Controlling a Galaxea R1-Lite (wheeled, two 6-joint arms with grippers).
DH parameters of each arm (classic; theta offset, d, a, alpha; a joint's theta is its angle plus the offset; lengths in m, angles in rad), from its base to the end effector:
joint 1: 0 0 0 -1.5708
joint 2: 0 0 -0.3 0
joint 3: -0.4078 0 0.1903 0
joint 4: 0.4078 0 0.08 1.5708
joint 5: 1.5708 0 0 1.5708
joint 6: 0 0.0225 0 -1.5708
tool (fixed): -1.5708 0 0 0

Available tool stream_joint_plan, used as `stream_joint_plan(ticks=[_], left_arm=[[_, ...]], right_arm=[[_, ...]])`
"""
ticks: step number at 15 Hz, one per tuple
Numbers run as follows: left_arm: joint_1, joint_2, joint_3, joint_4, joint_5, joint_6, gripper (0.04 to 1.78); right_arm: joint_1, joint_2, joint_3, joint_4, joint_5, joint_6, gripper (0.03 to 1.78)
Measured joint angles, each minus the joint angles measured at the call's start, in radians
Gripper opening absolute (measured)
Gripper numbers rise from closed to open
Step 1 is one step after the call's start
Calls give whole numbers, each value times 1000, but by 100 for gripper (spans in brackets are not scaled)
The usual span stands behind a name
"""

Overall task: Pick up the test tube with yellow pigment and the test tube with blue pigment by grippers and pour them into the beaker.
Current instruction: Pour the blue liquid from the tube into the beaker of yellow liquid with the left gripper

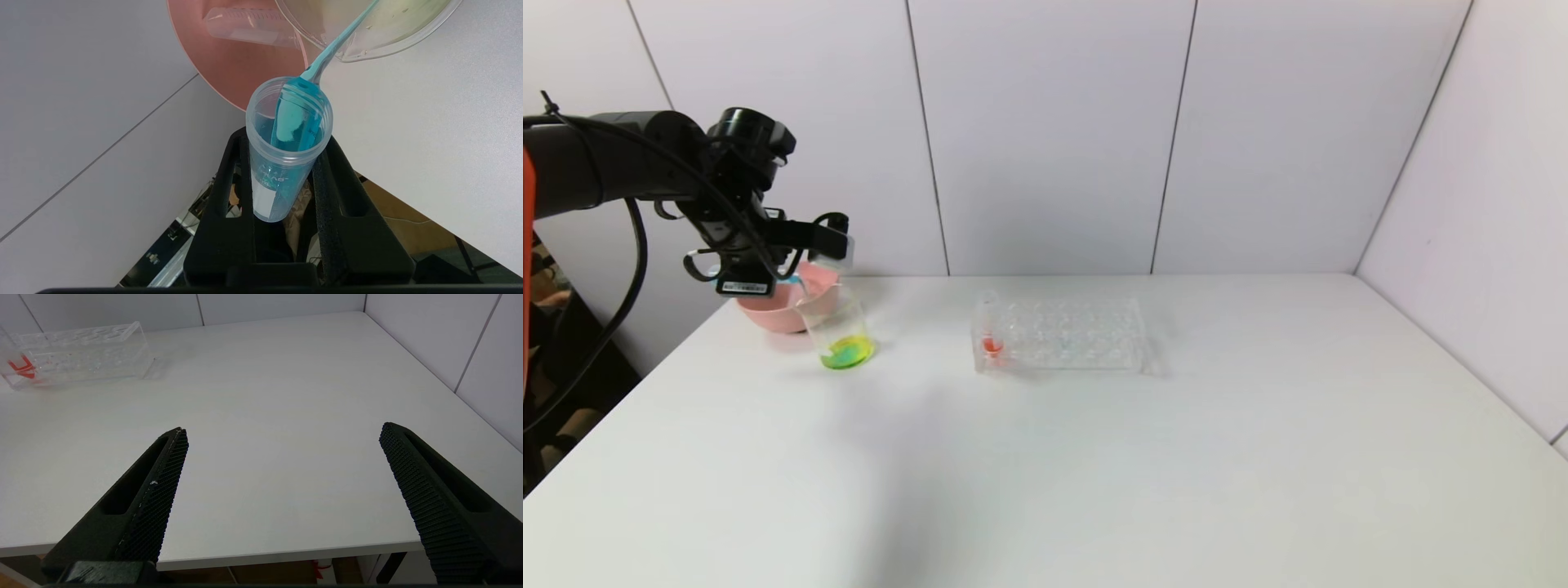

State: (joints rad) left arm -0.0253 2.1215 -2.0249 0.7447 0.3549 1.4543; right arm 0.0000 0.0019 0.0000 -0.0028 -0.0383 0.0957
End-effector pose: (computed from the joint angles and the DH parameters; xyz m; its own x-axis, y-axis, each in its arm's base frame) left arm 0.4056 -0.0024 0.2385 0.6335 0.3316 -0.6991 0.7161 0.0909 0.6921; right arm -0.0227 -0.0009 0.0758 0.9993 -0.0383 0.0009 0.0380 0.9947 0.0956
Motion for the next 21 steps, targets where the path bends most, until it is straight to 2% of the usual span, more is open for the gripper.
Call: stream_joint_plan(ticks=[21], left_arm=[[-19,0,1,-1,67,40,44]], right_arm=[[0,0,0,0,0,0,171]])
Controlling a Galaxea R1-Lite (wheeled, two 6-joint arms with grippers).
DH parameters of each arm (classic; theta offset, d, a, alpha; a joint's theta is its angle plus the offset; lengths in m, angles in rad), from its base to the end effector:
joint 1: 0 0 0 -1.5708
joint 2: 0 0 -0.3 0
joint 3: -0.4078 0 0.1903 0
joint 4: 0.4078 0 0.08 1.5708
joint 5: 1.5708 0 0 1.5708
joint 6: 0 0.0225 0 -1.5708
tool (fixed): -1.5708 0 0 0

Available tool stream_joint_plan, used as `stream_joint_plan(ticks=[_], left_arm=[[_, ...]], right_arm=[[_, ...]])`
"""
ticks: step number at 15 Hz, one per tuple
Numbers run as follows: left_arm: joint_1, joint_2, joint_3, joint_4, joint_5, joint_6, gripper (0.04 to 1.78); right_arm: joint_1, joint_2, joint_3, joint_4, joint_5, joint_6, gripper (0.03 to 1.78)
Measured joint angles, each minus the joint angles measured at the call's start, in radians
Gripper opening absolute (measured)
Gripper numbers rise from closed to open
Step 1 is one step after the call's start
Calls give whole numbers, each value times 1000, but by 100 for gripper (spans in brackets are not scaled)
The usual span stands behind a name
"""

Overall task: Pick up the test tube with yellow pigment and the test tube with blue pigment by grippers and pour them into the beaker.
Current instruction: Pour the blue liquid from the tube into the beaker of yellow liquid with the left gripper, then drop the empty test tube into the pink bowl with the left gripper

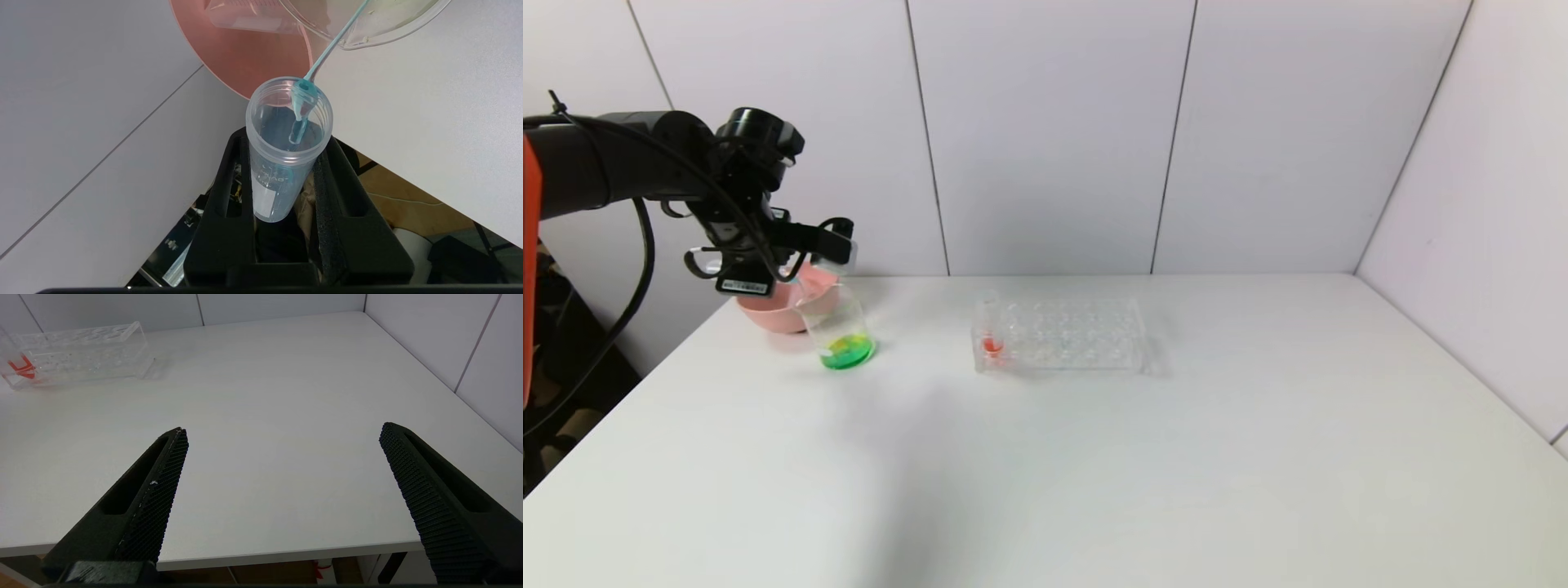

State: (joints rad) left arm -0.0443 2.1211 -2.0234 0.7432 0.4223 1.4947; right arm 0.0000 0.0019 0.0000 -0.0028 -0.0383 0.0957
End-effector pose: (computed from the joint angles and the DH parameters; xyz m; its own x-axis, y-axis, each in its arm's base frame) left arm 0.4051 -0.0087 0.2389 0.6258 0.3825 -0.6798 0.7247 0.0373 0.6881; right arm -0.0227 -0.0009 0.0758 0.9993 -0.0383 0.0009 0.0380 0.9947 0.0956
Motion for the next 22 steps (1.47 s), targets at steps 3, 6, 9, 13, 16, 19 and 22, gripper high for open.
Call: stream_joint_plan(ticks=[3,6,9,13,16,19,22], left_arm=[[-6,0,0,0,9,0,44],[-7,0,0,0,11,0,44],[-9,0,0,0,24,0,44],[-10,0,0,0,24,0,44],[-9,-4,0,0,-2,-7,44],[22,-21,0,0,-136,-34,44],[83,-47,2,13,-426,-175,44]], right_arm=[[0,0,0,0,0,0,171],[0,0,0,0,0,0,171],[0,0,0,0,0,0,171],[0,0,0,0,0,0,171],[0,0,0,0,0,0,171],[0,0,0,0,0,0,171],[0,0,0,0,0,0,171]])
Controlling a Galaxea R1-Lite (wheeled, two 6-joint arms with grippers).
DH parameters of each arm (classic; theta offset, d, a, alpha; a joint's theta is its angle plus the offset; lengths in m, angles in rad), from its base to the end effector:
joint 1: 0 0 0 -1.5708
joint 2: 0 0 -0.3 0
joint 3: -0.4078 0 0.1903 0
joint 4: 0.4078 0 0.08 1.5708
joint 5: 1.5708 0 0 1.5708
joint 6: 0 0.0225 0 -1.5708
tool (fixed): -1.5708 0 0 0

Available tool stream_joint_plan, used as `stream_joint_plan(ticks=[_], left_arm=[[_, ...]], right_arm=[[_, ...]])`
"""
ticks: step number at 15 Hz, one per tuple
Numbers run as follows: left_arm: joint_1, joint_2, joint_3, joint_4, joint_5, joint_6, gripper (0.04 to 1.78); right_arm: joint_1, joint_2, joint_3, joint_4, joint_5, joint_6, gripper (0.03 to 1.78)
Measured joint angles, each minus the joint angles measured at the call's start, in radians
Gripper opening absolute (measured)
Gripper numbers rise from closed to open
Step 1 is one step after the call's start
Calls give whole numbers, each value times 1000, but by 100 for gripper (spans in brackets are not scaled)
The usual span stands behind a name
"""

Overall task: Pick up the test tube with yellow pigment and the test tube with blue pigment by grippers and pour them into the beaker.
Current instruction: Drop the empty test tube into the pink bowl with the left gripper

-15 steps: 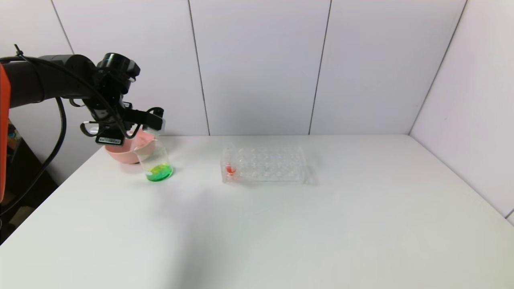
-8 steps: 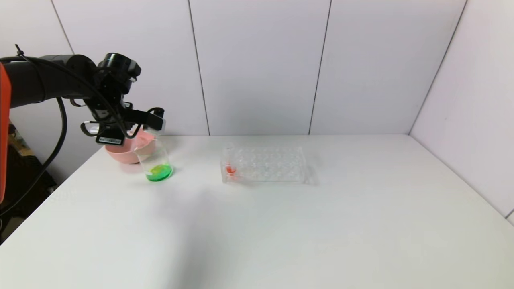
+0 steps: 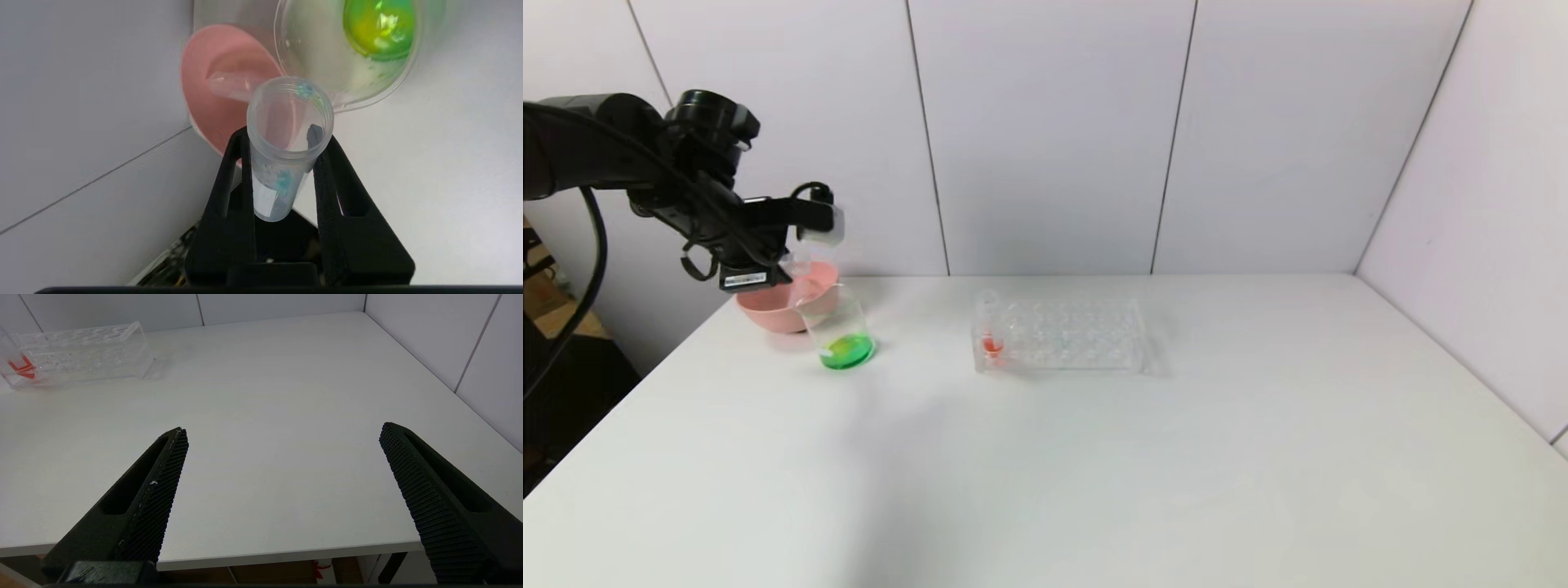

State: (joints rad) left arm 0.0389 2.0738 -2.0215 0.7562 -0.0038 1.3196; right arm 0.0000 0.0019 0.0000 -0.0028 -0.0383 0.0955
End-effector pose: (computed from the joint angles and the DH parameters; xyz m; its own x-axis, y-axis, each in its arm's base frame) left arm 0.3935 0.0152 0.2549 0.6902 0.0231 -0.7233 0.6910 0.2756 0.6682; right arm -0.0227 -0.0009 0.0758 0.9993 -0.0383 0.0009 0.0380 0.9947 0.0954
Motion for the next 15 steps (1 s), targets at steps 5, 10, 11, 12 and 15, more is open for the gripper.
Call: stream_joint_plan(ticks=[5,10,11,12,15], left_arm=[[116,-61,15,-24,-381,-373,44],[203,-56,33,-294,-588,-771,44],[206,-43,37,-371,-594,-849,44],[208,-25,42,-457,-597,-931,44],[216,33,76,-648,-597,-1096,44]], right_arm=[[0,0,0,0,0,0,171],[0,0,0,0,0,0,171],[0,0,0,0,0,0,171],[0,0,0,0,0,0,171],[0,0,0,0,0,0,171]])
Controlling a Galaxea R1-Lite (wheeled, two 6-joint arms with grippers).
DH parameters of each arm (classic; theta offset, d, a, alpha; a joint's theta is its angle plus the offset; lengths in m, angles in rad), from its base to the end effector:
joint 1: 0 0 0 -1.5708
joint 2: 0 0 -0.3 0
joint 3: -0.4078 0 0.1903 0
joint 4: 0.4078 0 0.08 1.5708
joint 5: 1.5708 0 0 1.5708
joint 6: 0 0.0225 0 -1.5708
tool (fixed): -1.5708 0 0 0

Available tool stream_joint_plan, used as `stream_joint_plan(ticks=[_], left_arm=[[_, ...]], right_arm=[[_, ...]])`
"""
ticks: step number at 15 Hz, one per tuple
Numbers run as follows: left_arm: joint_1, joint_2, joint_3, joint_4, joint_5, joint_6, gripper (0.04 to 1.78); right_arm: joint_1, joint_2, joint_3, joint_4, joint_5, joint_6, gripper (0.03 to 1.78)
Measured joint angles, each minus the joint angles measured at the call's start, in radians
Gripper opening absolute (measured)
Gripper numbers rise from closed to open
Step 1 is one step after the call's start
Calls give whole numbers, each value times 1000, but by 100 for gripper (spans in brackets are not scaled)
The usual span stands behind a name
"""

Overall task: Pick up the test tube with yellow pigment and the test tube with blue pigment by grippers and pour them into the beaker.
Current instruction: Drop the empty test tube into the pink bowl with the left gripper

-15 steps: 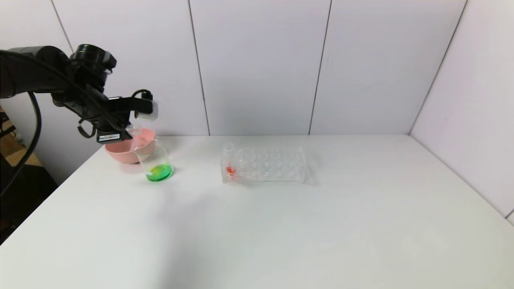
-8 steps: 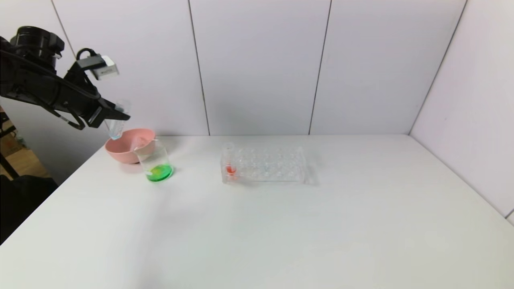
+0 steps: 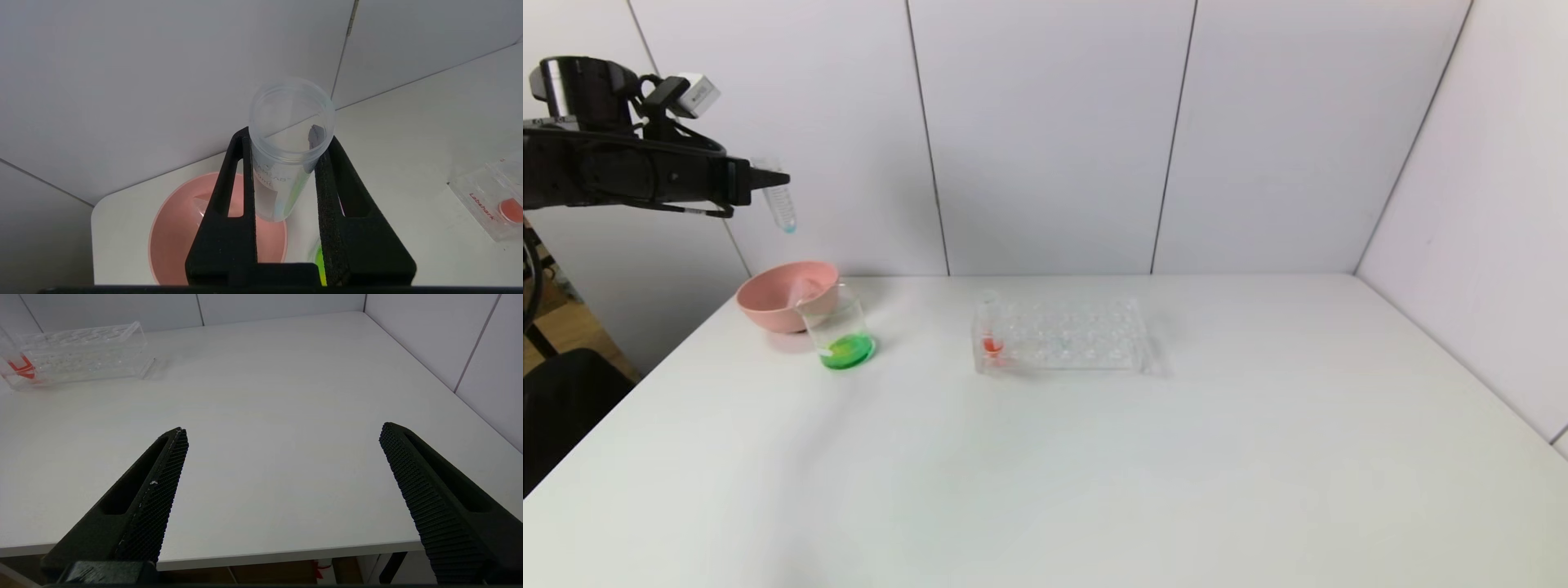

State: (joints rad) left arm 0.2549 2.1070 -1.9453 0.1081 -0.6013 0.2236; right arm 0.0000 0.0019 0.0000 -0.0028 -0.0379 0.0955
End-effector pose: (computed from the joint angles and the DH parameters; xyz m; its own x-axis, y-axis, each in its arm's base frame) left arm 0.4220 0.0968 0.2780 0.9117 -0.3470 -0.2198 0.3689 0.9271 0.0667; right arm -0.0227 -0.0009 0.0758 0.9993 -0.0379 0.0009 0.0376 0.9947 0.0954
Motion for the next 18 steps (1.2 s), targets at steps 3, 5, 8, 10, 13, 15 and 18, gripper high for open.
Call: stream_joint_plan(ticks=[3,5,8,10,13,15,18], left_arm=[[15,50,56,-35,0,-5,44],[24,81,79,-50,0,3,44],[30,111,114,-68,0,4,44],[35,117,124,-60,1,3,44],[37,119,127,-46,1,-2,45],[38,119,124,-44,4,-2,52],[39,117,115,-44,5,-8,85]], right_arm=[[0,0,0,0,0,0,171],[0,0,0,0,0,1,171],[0,0,0,0,0,0,171],[0,0,0,0,0,0,171],[0,0,0,0,0,0,171],[0,0,0,0,0,0,171],[0,0,0,0,0,0,171]])
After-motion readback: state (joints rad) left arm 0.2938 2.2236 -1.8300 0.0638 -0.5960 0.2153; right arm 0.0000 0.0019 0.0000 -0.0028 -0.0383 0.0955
